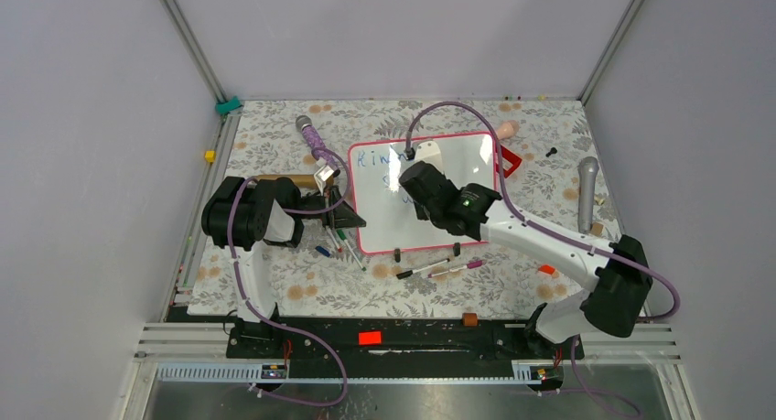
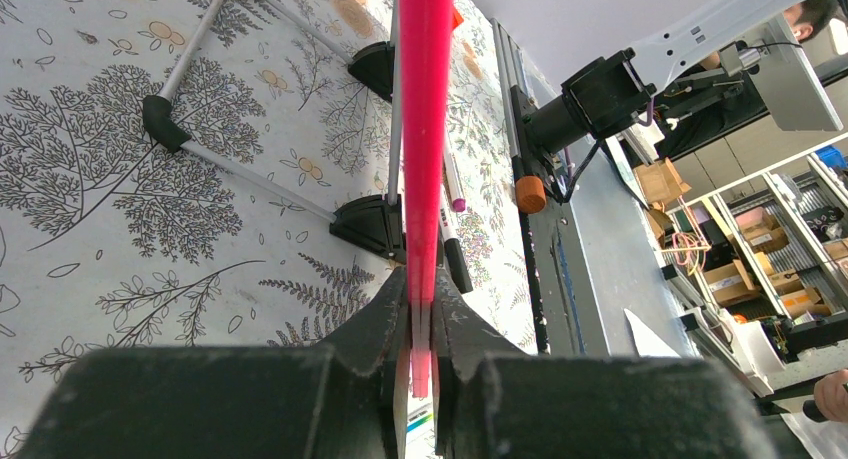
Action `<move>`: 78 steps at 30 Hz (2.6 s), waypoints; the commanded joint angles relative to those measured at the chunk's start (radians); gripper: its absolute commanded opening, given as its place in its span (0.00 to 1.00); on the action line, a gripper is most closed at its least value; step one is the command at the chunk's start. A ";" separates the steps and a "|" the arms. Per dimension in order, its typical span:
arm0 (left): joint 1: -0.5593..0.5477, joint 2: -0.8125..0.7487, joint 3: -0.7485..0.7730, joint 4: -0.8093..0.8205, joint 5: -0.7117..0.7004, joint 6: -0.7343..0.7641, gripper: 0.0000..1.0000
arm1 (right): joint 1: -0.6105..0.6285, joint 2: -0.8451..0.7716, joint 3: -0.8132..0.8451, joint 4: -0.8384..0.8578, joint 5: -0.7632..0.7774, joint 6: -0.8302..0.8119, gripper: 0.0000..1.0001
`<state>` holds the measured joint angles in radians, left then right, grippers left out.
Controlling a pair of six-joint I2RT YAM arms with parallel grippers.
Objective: Write a sentence on the whiteboard
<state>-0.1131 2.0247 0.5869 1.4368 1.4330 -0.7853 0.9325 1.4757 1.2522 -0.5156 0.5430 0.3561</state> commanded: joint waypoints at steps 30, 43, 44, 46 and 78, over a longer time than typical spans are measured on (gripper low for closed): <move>0.006 -0.010 -0.005 0.040 0.001 0.017 0.00 | -0.011 -0.013 -0.021 0.021 0.000 0.001 0.00; 0.007 -0.010 -0.006 0.040 -0.002 0.017 0.00 | -0.011 -0.023 -0.044 0.000 -0.022 0.014 0.00; 0.007 -0.010 -0.006 0.040 -0.002 0.017 0.00 | -0.011 -0.025 -0.051 0.001 -0.028 0.017 0.00; 0.007 -0.010 -0.007 0.040 -0.001 0.017 0.00 | -0.010 -0.030 -0.062 -0.006 -0.040 0.027 0.00; 0.008 -0.012 -0.008 0.040 0.000 0.018 0.00 | -0.035 -0.139 -0.064 -0.030 -0.001 0.007 0.00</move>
<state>-0.1097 2.0247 0.5869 1.4380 1.4330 -0.7837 0.9100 1.3598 1.1683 -0.5343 0.4995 0.3721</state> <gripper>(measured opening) 0.080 0.155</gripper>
